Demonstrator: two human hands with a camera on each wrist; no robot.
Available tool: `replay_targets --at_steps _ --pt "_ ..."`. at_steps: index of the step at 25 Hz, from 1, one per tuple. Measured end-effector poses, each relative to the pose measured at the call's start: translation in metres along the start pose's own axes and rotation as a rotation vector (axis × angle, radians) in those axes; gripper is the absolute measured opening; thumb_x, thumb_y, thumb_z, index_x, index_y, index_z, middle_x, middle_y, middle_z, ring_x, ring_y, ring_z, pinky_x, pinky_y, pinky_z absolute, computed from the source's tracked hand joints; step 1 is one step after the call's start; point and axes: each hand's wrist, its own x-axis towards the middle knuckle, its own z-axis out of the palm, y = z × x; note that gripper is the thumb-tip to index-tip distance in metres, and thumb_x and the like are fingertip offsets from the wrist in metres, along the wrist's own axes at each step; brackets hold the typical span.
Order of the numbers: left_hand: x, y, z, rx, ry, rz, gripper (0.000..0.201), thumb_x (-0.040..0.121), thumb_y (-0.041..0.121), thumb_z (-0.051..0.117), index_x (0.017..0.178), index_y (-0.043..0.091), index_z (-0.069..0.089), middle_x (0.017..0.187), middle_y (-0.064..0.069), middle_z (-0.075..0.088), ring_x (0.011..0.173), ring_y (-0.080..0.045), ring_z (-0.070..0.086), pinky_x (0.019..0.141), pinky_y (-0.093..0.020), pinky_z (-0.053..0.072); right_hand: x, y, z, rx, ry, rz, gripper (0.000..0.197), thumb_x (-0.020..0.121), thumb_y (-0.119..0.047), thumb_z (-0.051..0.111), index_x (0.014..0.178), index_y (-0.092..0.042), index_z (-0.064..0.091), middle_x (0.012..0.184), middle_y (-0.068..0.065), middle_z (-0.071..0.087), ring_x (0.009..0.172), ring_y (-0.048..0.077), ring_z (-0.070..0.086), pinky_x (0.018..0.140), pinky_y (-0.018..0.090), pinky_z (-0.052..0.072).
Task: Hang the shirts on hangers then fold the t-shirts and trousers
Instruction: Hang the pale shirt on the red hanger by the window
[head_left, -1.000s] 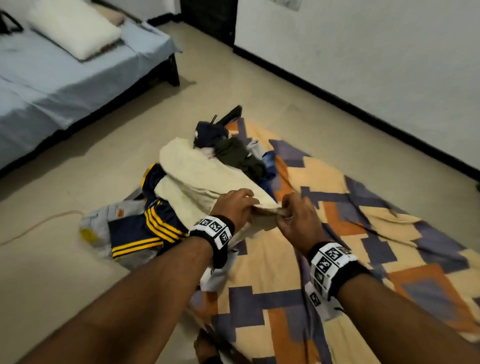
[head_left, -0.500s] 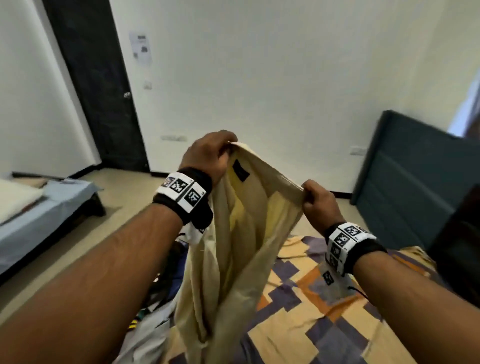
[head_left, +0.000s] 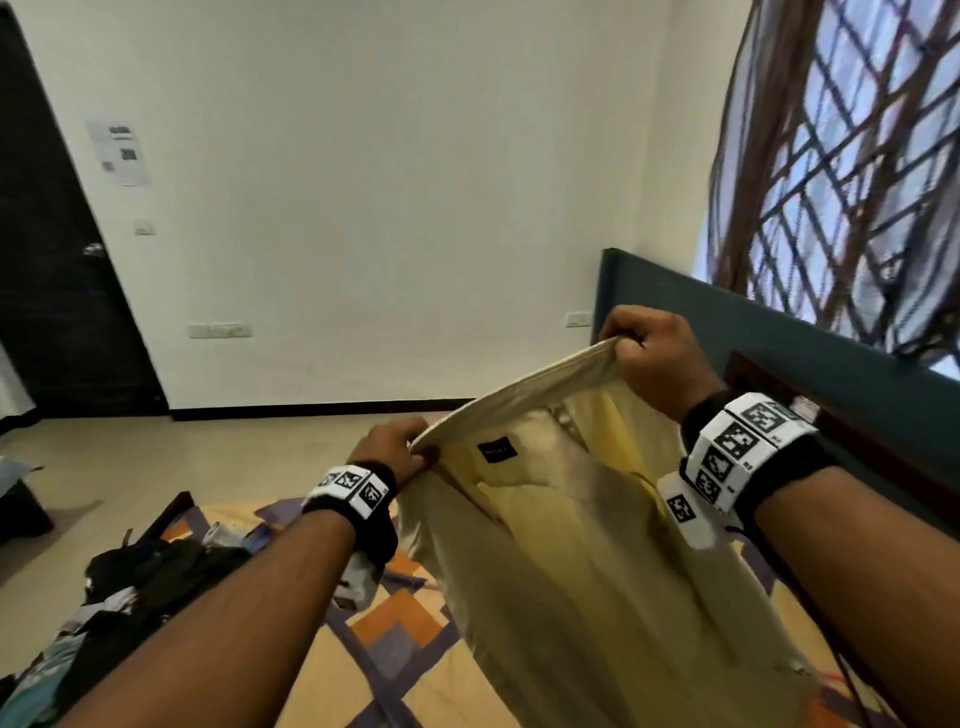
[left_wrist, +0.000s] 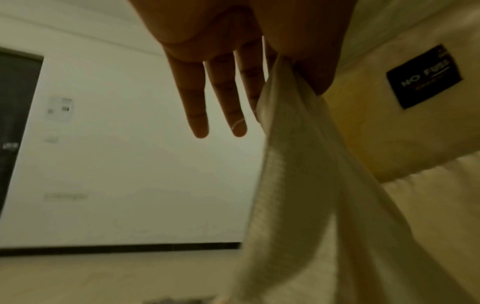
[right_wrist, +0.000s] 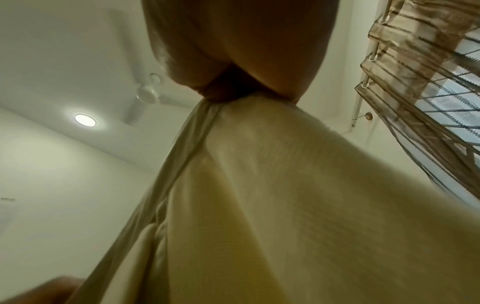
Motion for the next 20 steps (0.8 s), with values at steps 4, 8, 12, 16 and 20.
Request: replay_targets --at_steps 4,8,12,16,20 --pt "-0.006 0.012 0.050 -0.254 0.256 -0.055 0.019 0.078 0.006 0.067 0.084 0.021 0.057 0.091 -0.004 0.062 0.084 -0.027 0.058 0.071 -0.028 0.042 -0.003 -0.010 -0.026 -0.078 -0.173 0.034 0.014 0.084 -0.024 0.059 0.071 -0.019 0.061 0.068 -0.007 0.058 0.064 0.005 0.052 0.057 0.020 0.042" --pt "0.007 0.018 0.031 -0.363 0.559 0.007 0.018 0.076 -0.011 0.063 0.088 0.001 0.064 0.103 -0.021 0.054 0.093 -0.032 0.055 0.081 -0.024 0.037 -0.002 -0.010 -0.048 -0.213 -0.431 0.073 0.019 0.080 -0.033 0.075 0.084 -0.015 0.070 0.078 -0.006 0.062 0.074 0.004 0.057 0.065 0.018 0.045" --pt "0.004 -0.022 0.023 -0.150 0.414 0.029 0.022 0.077 -0.003 0.065 0.097 0.005 0.071 0.105 -0.021 0.057 0.097 -0.037 0.056 0.088 -0.035 0.044 0.002 -0.016 -0.049 -0.124 -0.176 -0.020 0.018 0.078 -0.028 0.078 0.086 -0.012 0.073 0.074 -0.013 0.060 0.072 0.001 0.057 0.066 0.012 0.043" --pt "-0.018 -0.059 0.026 -0.176 0.308 -0.067 0.025 0.086 0.005 0.058 0.107 0.013 0.068 0.102 -0.013 0.066 0.098 -0.033 0.060 0.086 -0.034 0.046 -0.015 -0.031 -0.029 -0.141 -0.169 0.017 0.020 0.079 -0.025 0.077 0.093 -0.011 0.075 0.081 -0.008 0.065 0.076 0.000 0.059 0.069 0.003 0.042" --pt "-0.041 -0.079 0.000 -0.257 0.394 -0.056 0.013 0.089 0.017 0.063 0.085 0.005 0.066 0.088 -0.016 0.063 0.084 -0.031 0.057 0.071 -0.029 0.038 -0.050 -0.026 -0.016 -0.102 -0.119 0.203 0.015 0.082 -0.027 0.075 0.094 -0.017 0.076 0.080 -0.010 0.069 0.078 -0.002 0.063 0.072 0.007 0.045"
